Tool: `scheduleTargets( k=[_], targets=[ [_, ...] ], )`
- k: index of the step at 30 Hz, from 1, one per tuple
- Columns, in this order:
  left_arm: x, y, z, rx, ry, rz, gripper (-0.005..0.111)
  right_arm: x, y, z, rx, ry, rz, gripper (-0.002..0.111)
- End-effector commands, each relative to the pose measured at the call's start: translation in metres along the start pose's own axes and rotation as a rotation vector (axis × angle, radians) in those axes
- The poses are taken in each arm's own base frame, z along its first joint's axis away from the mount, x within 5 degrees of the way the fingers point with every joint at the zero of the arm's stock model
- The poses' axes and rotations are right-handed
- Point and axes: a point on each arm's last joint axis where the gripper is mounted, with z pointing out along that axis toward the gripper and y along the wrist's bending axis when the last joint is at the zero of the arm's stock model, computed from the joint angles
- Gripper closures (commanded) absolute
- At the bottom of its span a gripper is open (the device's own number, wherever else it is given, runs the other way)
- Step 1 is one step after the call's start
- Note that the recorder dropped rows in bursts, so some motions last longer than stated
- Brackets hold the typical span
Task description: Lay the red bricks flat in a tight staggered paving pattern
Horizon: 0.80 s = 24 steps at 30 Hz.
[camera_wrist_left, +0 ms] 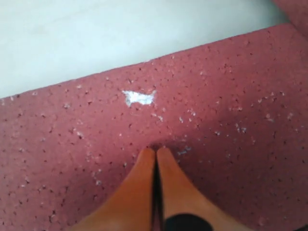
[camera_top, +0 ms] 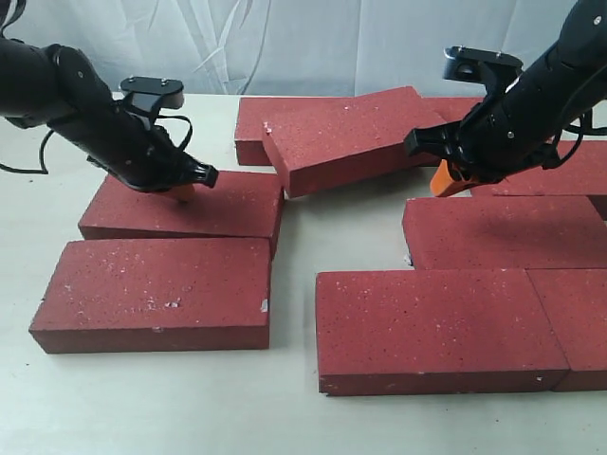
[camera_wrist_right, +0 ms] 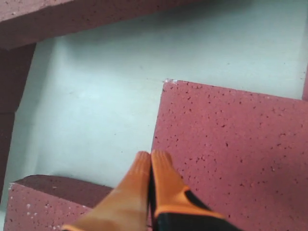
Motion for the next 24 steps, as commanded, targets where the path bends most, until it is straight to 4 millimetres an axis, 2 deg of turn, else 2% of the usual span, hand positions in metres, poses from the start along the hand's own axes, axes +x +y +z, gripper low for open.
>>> scheduleTargets(
  k=[1,9,16,24],
  targets=[
    [0.018,0.001,-0.001,0.039,0.177,0.035,0.107,0.001,0.002,-0.003,-0.011,0.012,0.003,0.109],
    [0.027,-0.007,-0.005,0.121,0.214,0.091,0.107,0.002,0.004,-0.006,-0.027,0.023,0.005,0.109],
    [0.037,-0.015,-0.021,0.159,0.192,0.085,0.107,0.002,0.007,-0.016,-0.029,-0.004,-0.005,0.109],
    [0.026,-0.026,-0.044,0.211,0.063,0.091,0.107,0.002,0.009,-0.022,-0.031,-0.018,-0.009,0.109]
  ],
)
